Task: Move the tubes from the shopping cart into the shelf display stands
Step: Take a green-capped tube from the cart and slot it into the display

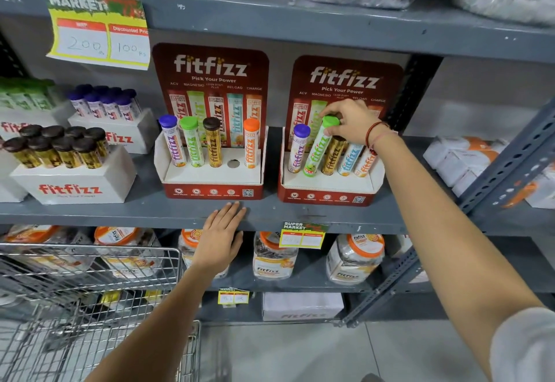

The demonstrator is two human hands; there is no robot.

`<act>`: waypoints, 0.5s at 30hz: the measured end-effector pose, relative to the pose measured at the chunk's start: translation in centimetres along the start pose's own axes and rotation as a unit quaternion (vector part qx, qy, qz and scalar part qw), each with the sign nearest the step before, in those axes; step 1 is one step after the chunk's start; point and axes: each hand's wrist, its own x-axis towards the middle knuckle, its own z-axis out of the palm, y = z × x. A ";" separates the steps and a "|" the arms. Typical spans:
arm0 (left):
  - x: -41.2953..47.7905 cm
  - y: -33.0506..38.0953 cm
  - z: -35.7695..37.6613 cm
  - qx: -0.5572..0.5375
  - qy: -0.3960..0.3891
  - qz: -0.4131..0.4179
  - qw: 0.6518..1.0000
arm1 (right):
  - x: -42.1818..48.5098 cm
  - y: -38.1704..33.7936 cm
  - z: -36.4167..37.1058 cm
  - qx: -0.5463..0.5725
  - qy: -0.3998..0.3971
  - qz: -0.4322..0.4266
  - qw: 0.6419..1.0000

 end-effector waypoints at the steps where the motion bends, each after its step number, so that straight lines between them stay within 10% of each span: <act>1: 0.0 0.0 0.0 -0.001 0.001 0.000 1.000 | 0.1 0.0 0.1 0.004 0.002 0.002 1.000; 15: 0.0 0.2 -0.2 -0.006 -0.010 -0.006 1.000 | 1.0 -0.1 1.6 -0.058 -0.053 -0.020 0.997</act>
